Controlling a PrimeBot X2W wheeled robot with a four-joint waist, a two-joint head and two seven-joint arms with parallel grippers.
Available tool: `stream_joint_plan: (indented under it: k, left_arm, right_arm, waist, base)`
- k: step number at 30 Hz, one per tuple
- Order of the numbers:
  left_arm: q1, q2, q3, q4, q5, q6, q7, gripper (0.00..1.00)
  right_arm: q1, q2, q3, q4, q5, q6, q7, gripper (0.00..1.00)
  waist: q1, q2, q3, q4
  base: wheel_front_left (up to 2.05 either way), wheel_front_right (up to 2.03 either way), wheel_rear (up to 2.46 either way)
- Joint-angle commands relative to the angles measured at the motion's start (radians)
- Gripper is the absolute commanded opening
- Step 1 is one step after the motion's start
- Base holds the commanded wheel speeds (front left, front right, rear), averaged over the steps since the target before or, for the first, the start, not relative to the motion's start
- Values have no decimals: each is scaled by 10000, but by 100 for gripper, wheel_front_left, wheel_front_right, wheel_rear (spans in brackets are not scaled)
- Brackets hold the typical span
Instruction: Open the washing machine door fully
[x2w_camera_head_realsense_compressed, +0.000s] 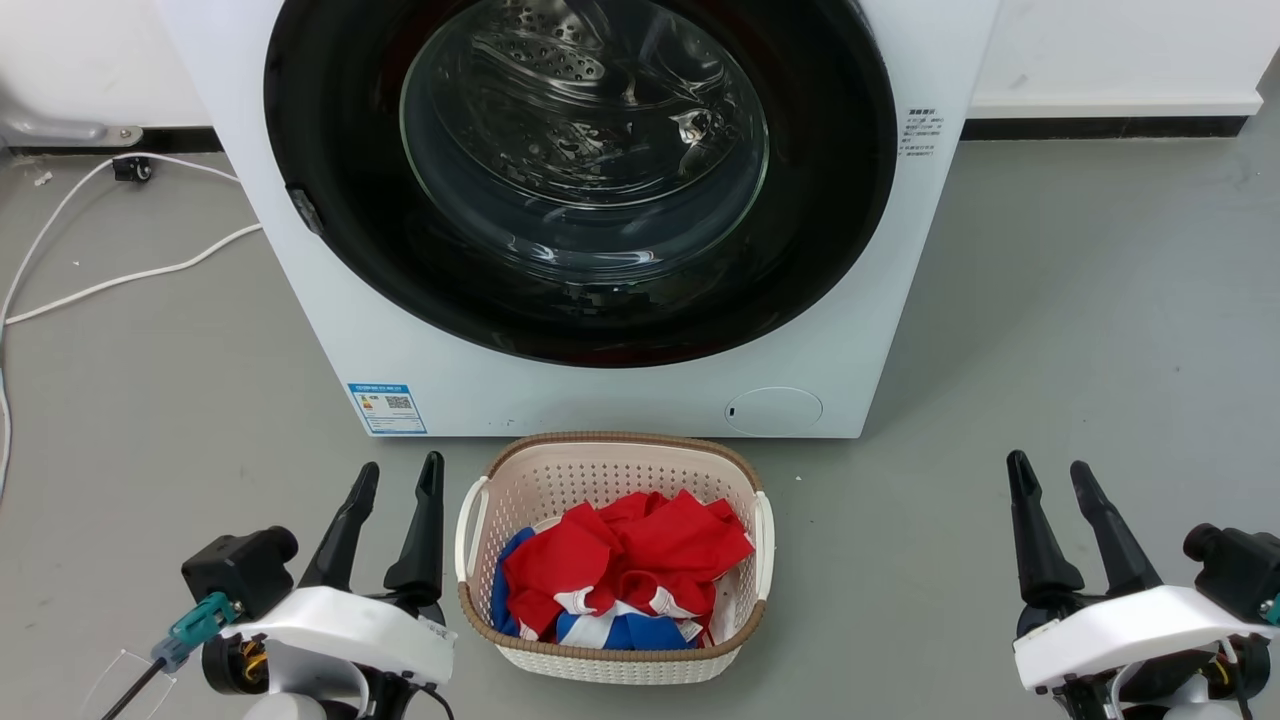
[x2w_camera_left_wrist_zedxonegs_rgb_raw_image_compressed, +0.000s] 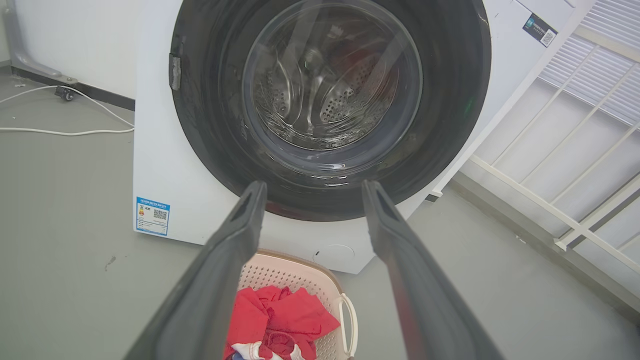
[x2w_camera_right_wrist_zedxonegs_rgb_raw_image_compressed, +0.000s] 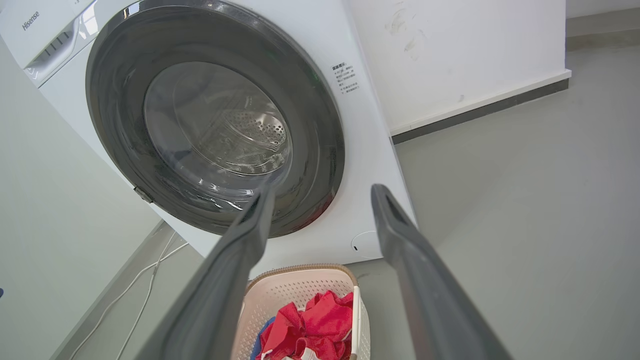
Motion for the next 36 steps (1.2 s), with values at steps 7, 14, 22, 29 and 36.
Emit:
stream_joint_plan:
  k: [7, 14, 22, 29, 36]
  left_arm:
    - [-157, 179, -177, -84, 871, 132, -233, 100]
    - [-130, 277, -324, -88, 1593, 240, -404, 100]
    - [-132, 280, -379, -31, 2180, 274, -579, 100]
    - [-84, 235, -335, 62, 2578, 185, -742, 100]
    - [-107, 177, -291, 182, 2960, 86, -865, 100]
  right_arm:
    - [97, 16, 27, -300, -887, 22, 15, 100]
    - [228, 23, 13, -441, -1612, 23, 27, 100]
    - [316, 30, -3, -587, -2384, 23, 41, 100]
    - [383, 37, 28, -632, -2902, 23, -1, 100]
    - [390, 43, 11, -638, -3210, 24, -116, 100]
  waist:
    - [0, -1, -39, -9]
    - [0, -1, -75, -11]
    - [0, -1, -94, 4]
    - [0, -1, -92, -26]
    - [0, -1, -78, -53]
  base:
    - [0, 0, 0]
    - [0, 0, 0]
    - [0, 0, 0]
    - [0, 0, 0]
    - [0, 0, 0]
